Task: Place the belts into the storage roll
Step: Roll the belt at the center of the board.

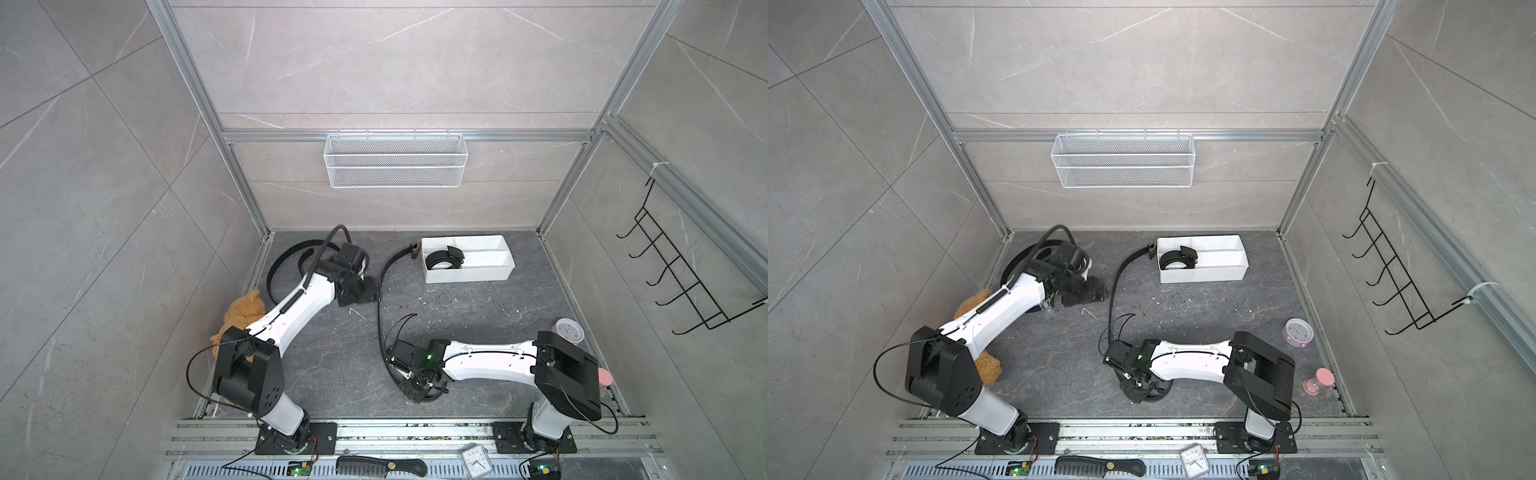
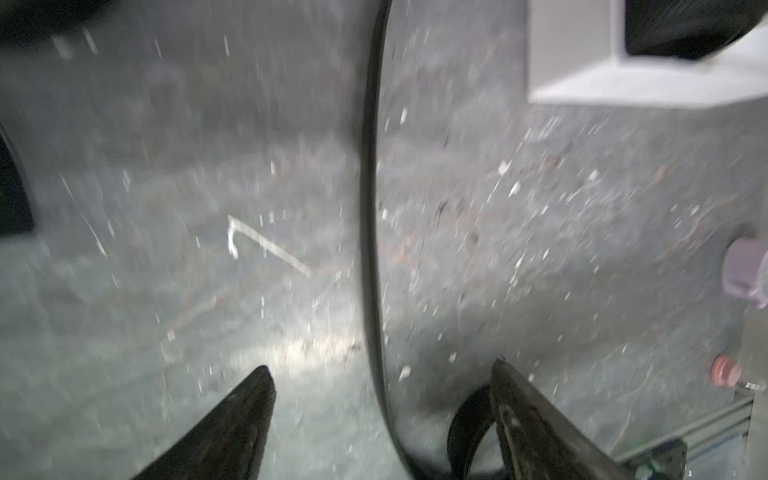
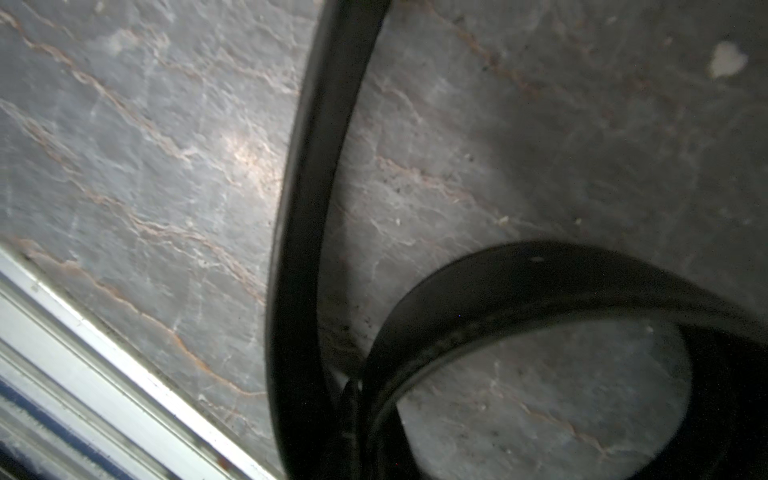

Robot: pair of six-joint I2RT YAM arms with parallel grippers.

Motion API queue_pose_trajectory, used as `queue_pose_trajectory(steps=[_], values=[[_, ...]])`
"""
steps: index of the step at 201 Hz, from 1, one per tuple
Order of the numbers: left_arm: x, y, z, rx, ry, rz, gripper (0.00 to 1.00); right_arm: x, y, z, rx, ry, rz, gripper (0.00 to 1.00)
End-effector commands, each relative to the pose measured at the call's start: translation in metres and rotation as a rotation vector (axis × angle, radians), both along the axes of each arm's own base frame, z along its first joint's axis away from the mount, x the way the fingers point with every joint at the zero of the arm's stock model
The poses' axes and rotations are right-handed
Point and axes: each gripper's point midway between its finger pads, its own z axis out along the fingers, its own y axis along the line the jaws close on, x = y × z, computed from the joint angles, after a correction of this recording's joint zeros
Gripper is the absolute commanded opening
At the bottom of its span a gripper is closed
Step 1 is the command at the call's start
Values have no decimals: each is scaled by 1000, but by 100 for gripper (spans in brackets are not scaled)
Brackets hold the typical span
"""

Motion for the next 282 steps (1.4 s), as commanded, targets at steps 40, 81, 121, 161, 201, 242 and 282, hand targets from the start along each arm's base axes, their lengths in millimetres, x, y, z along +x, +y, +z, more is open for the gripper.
queue_pose_trajectory(steps=[40, 81, 121, 161, 201, 242, 282], values=[[-73, -38, -60, -38, 182, 125, 81, -1, 1, 7, 45, 0, -13, 0], [-88, -36, -89, 54, 249, 128, 64, 0, 1, 9, 58, -10, -18, 0], [-83, -29, -104, 172, 254, 85, 38, -2, -5, 8, 56, -10, -21, 0], [-68, -16, -96, 255, 212, 31, 0, -12, -8, 5, 64, 11, 19, 0], [-19, 9, -74, 327, 143, -67, 0, -40, 9, -1, 44, 46, 148, 0], [29, 36, -65, 442, 102, -160, 0, -54, 3, -2, 7, 61, 186, 0], [69, -23, -57, 243, 29, -240, 0, -53, 17, 6, 57, 39, 220, 0]])
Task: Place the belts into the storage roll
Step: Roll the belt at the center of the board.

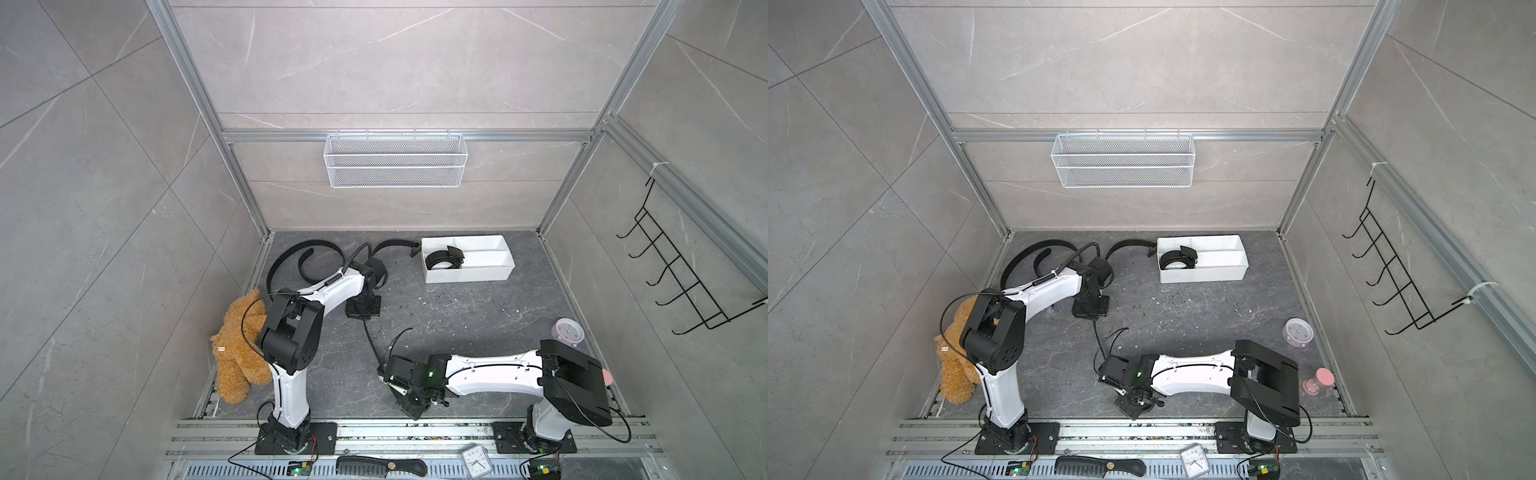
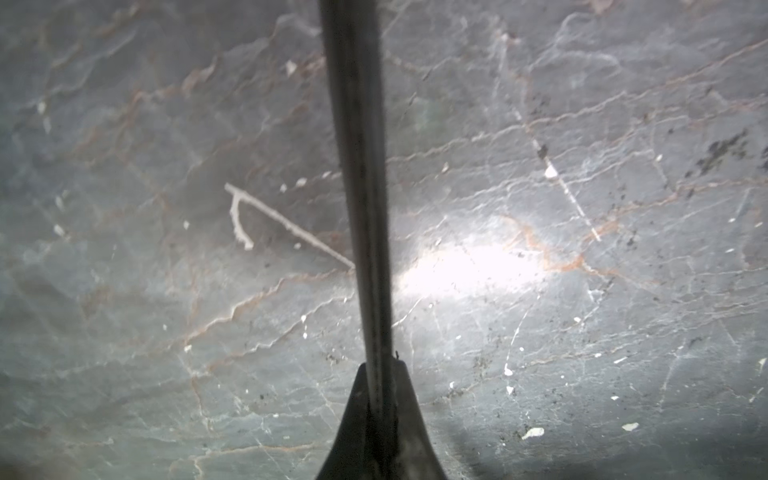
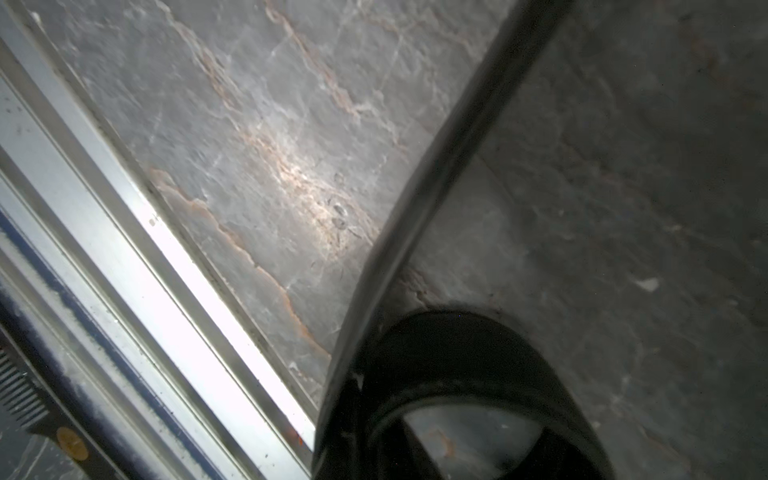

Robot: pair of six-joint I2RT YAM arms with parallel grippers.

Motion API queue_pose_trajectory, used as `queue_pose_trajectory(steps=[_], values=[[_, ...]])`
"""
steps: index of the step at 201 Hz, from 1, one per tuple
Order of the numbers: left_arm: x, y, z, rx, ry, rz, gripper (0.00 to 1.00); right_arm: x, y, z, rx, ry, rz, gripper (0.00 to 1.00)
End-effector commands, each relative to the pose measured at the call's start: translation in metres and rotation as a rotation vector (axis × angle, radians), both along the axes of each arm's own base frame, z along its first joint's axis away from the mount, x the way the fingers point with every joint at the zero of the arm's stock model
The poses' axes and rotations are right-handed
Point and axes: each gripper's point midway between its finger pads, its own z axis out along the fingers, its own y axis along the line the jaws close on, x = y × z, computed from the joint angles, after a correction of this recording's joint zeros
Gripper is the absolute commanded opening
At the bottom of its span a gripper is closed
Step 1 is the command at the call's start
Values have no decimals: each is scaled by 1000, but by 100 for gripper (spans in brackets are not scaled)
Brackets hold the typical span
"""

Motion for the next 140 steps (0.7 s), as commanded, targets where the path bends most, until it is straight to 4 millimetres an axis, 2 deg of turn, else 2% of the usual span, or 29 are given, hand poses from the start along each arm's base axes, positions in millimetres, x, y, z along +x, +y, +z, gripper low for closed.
queue_pose_trajectory(steps=[1, 22, 42, 58, 88, 92, 105, 118, 140], values=[[40, -41, 18, -115, -106, -123, 0, -14, -1, 4, -15, 32, 69, 0], [42, -92, 20, -251, -93, -191, 0, -11, 19, 8, 17, 10, 99, 0], [38, -123, 16, -404, -43, -205, 0, -8, 33, 7, 30, -2, 121, 0], [30, -134, 12, -457, -4, -238, 0, -7, 41, 6, 36, -7, 130, 0], [9, -137, 2, -502, 79, -292, 0, -3, 47, 0, 5, -14, 131, 0], [7, -137, 2, -508, 86, -293, 5, -2, 48, -1, 0, -14, 133, 0], [3, -133, 4, -507, 80, -289, 30, -1, 50, -4, -16, -12, 132, 0], [4, -128, 11, -509, 50, -275, 49, 1, 50, -7, -37, -13, 127, 0], [14, -111, 35, -483, -47, -227, 70, 3, 49, -8, -50, -14, 118, 0]])
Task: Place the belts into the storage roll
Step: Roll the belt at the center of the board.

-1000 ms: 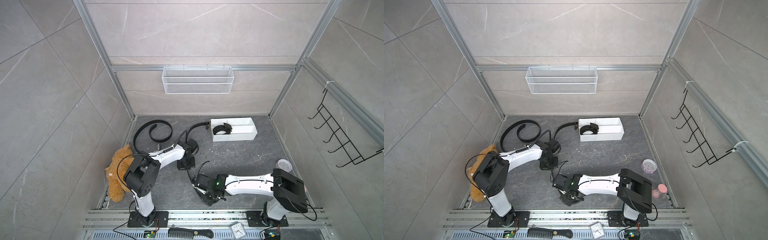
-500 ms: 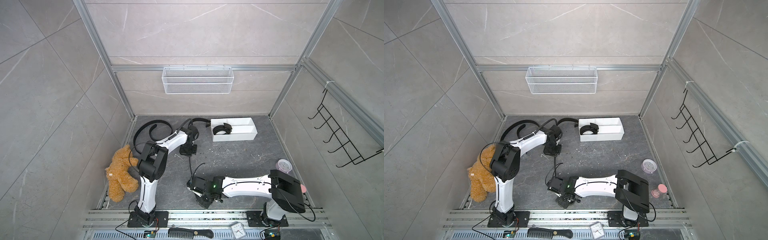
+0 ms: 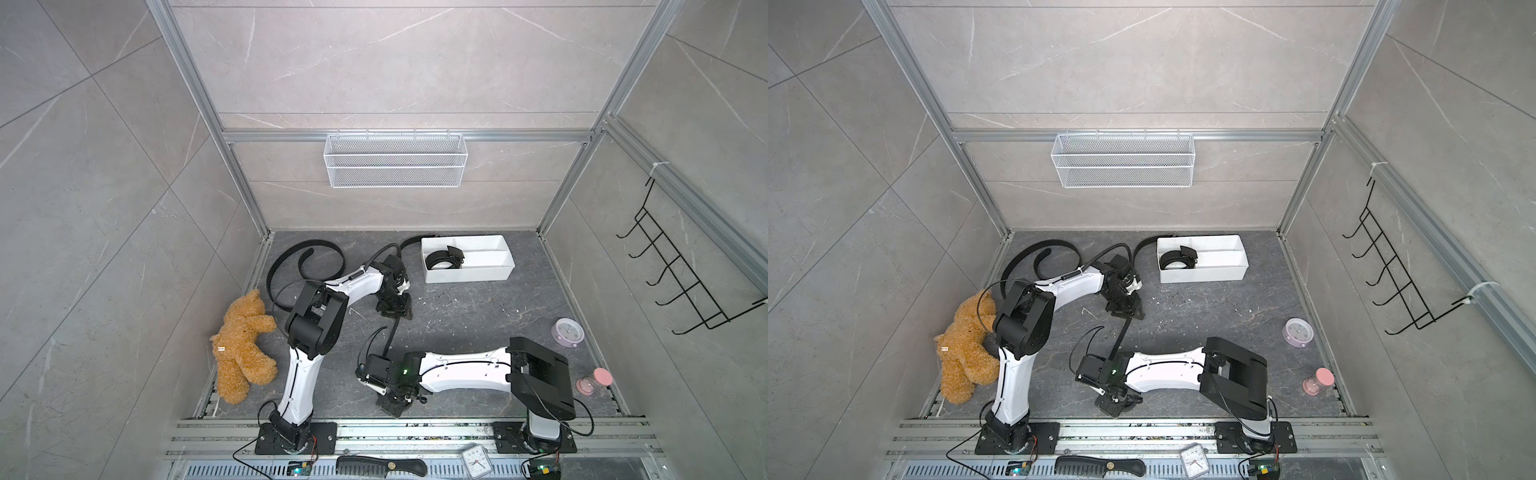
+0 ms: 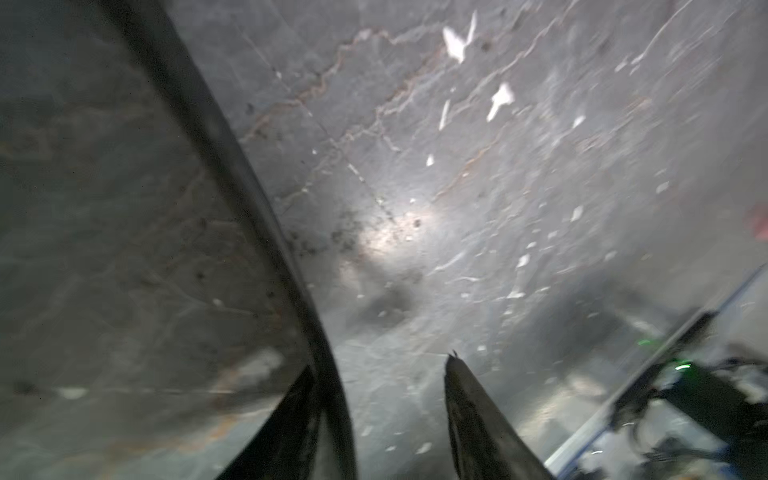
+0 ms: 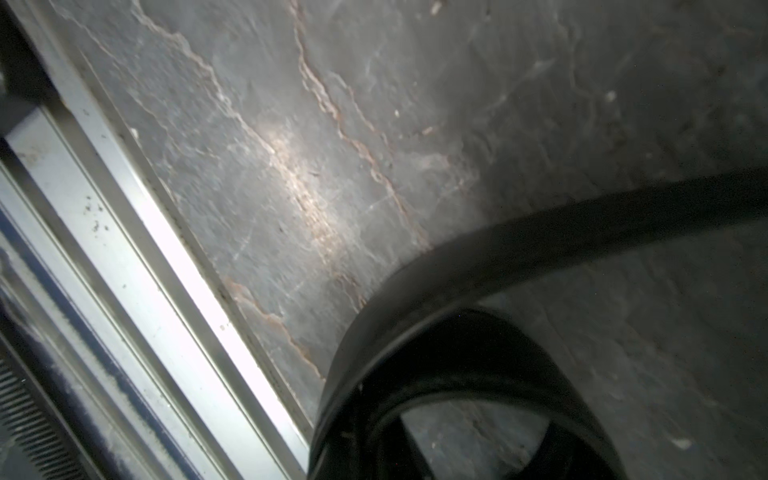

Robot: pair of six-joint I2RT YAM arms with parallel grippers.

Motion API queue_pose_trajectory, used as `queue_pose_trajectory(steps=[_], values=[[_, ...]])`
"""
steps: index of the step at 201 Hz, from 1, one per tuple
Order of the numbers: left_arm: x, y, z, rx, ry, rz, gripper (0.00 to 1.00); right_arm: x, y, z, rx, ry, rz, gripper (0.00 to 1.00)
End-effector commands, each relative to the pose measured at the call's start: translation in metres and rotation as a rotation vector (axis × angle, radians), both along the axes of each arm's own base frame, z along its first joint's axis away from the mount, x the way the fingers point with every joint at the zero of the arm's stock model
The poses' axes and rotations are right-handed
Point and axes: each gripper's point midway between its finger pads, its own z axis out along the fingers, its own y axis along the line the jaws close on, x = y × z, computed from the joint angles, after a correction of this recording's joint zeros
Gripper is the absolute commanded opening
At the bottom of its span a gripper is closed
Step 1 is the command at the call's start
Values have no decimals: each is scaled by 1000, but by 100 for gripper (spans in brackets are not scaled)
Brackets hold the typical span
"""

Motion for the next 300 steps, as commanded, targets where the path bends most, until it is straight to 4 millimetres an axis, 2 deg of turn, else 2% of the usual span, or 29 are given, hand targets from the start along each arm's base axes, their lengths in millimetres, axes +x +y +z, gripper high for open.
queue_pose_trajectory(steps=[1, 15, 27, 49, 78, 102, 129, 152, 170, 196, 223, 239, 258, 284, 300], values=[[15, 9, 49, -52, -130, 50, 70, -3, -2, -6, -38, 5, 18, 0], [26, 23, 71, -50, -206, 105, 77, -3, -2, -5, -34, 6, 16, 0], [33, 35, 92, -57, -257, 145, 79, -2, -3, -5, -35, 2, 11, 0], [38, 60, 122, -9, -341, 200, 82, 4, -3, -2, -35, -28, -9, 15], [24, 83, 149, 27, -404, 264, 83, 12, -3, 6, -30, -51, -42, 30], [2, 109, 153, 76, -403, 363, 84, 19, -5, 19, -15, -75, -78, 42], [-31, 139, 141, 136, -365, 459, 83, 25, -4, 42, 32, -77, -103, 46], [-58, 148, 125, 133, -305, 515, 79, 24, -7, 59, 68, -31, -126, 47], [-71, 152, 118, 152, -293, 526, 78, 19, -12, 68, 92, 18, -142, 48], [-79, 141, 117, 163, -287, 496, 76, 28, -30, 85, 120, 56, -251, 50], [-96, 104, 116, 232, -317, 323, 73, 50, -78, 94, 127, 102, -489, 52], [-110, 89, 105, 303, -317, 213, 73, 59, -113, 95, 107, 86, -595, 53], [-125, 72, 92, 327, -304, 104, 73, 65, -140, 96, 83, 66, -656, 55], [-141, 39, 92, 313, -366, -160, 76, 73, -157, 101, 82, 49, -688, 56], [-142, 30, 91, 334, -412, -285, 76, 81, -165, 105, 86, 42, -704, 57]])
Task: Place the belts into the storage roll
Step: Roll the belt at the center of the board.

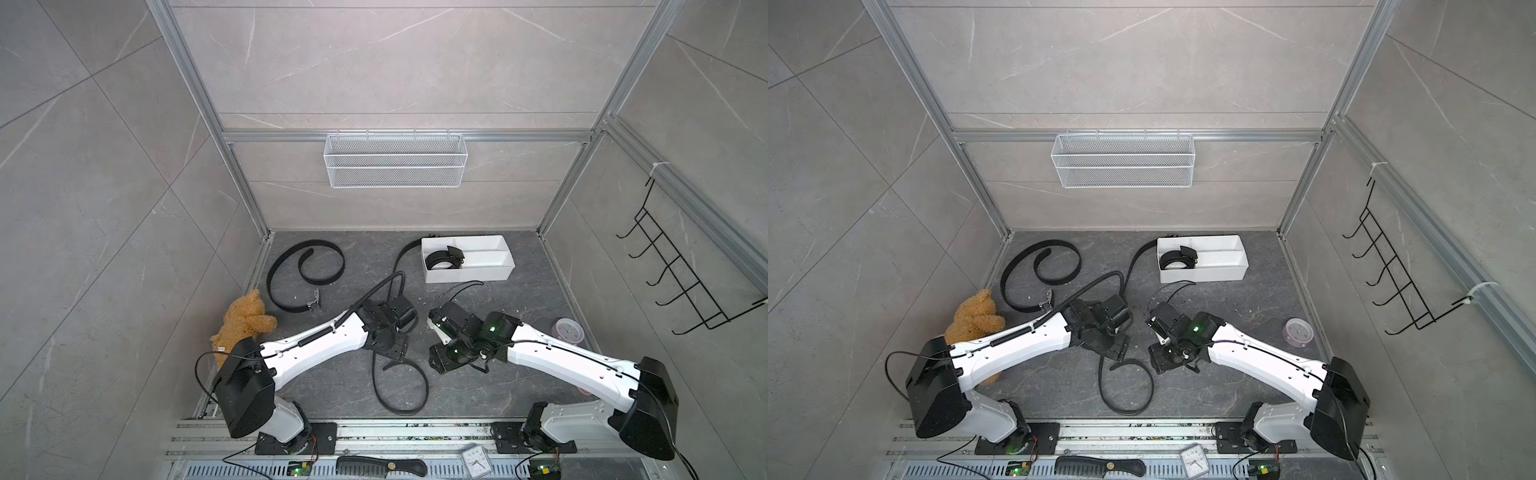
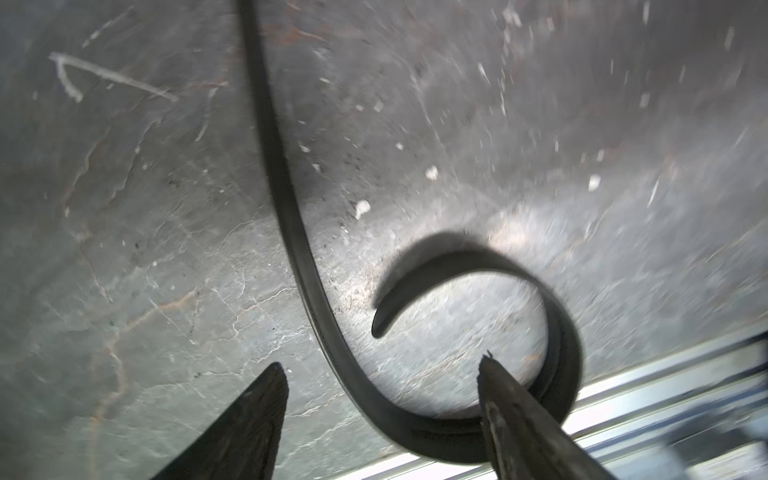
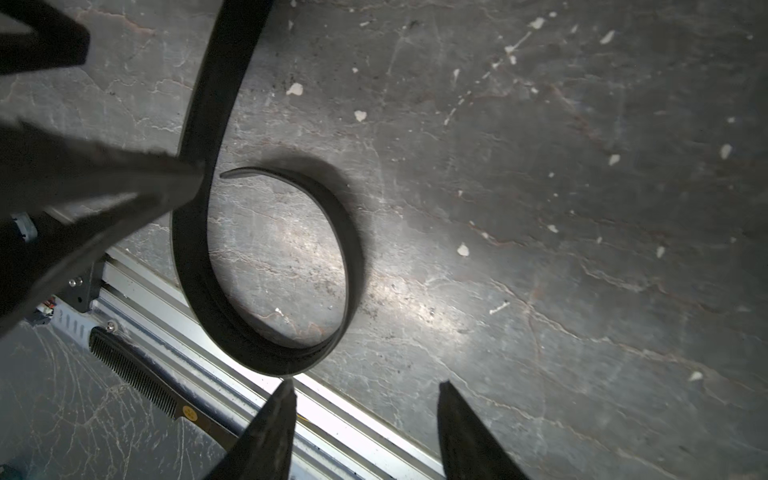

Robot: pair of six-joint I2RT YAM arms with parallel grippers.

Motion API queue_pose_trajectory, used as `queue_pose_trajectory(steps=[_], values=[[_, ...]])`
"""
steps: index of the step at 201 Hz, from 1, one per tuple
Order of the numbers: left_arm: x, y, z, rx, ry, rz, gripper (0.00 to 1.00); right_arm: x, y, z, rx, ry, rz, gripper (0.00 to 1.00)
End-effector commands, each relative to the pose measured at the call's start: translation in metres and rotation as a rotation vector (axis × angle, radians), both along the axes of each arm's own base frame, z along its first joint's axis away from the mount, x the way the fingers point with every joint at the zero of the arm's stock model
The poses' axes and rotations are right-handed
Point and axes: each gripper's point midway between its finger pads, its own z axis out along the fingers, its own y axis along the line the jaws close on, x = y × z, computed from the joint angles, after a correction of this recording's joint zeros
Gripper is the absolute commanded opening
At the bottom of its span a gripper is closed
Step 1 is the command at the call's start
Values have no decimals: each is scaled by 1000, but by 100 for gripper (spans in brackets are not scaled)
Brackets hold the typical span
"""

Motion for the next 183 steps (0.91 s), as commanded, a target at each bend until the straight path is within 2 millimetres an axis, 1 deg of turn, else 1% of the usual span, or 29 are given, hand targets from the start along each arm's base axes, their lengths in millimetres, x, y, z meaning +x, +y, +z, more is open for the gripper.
queue_pose_trajectory(steps=[1, 19, 37, 50, 69, 93, 106, 123, 154, 183], values=[[1, -16, 13, 46, -64, -237, 76, 3, -21, 0, -38, 9, -39, 57], [-2, -35, 9, 19, -82, -375, 76, 15, -29, 4, -24, 6, -61, 57], [-8, -44, -4, 26, -70, -487, 73, 26, -33, 6, -1, 13, -75, 58], [-9, -46, -16, 51, -62, -539, 69, 33, -37, 8, 10, 11, -82, 58], [-7, -48, -29, 87, -57, -598, 67, 41, -38, 10, 36, 17, -91, 58], [-5, -53, -35, 107, -53, -682, 65, 43, -38, 10, 47, 28, -91, 58], [-9, -58, -35, 93, -34, -731, 66, 44, -39, 9, 49, 29, -95, 58], [-14, -60, -42, 97, 6, -770, 67, 43, -40, 9, 52, 29, -96, 58], [-9, -64, -58, 131, 29, -770, 65, 44, -41, 7, 49, 24, -98, 58], [-9, -63, -75, 131, 54, -747, 56, 53, -43, 9, 40, 5, -100, 58]])
